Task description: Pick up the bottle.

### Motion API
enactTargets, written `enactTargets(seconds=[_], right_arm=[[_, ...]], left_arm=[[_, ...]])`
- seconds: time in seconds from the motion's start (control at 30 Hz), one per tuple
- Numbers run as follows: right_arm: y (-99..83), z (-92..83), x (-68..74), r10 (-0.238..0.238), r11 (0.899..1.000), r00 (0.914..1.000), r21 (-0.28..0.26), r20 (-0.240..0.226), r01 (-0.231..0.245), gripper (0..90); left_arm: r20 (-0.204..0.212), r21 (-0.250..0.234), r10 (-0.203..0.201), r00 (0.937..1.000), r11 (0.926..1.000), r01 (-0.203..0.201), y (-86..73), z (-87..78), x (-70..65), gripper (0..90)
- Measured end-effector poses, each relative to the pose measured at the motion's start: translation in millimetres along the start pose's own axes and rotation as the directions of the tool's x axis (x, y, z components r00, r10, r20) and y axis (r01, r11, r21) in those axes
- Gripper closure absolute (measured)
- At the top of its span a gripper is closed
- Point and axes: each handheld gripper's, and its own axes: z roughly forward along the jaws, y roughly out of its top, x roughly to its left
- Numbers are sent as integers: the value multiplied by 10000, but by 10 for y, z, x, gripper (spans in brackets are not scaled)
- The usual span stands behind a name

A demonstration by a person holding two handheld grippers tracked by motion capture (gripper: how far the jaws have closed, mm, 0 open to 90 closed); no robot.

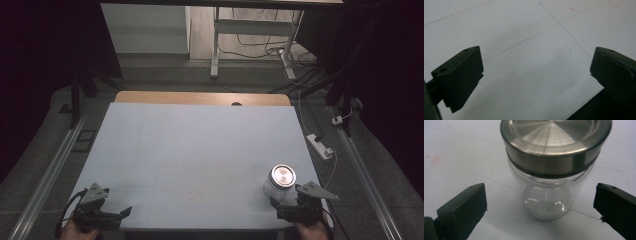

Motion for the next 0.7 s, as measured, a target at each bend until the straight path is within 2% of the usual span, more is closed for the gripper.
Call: enactTargets(seconds=[0.3, 0.7], right_arm=[[3, 9, -28, 218, 9997, 9992, 82, -335, -216, 0], [11, 28, -36, 259, 9992, 9988, 309, -412, -246, 0]], left_arm=[[165, -47, -88, 9998, 9999, 89, -3, -5, 19, 0], [342, -96, -124, 9993, 9999, 127, -5, -10, 29, 0]])
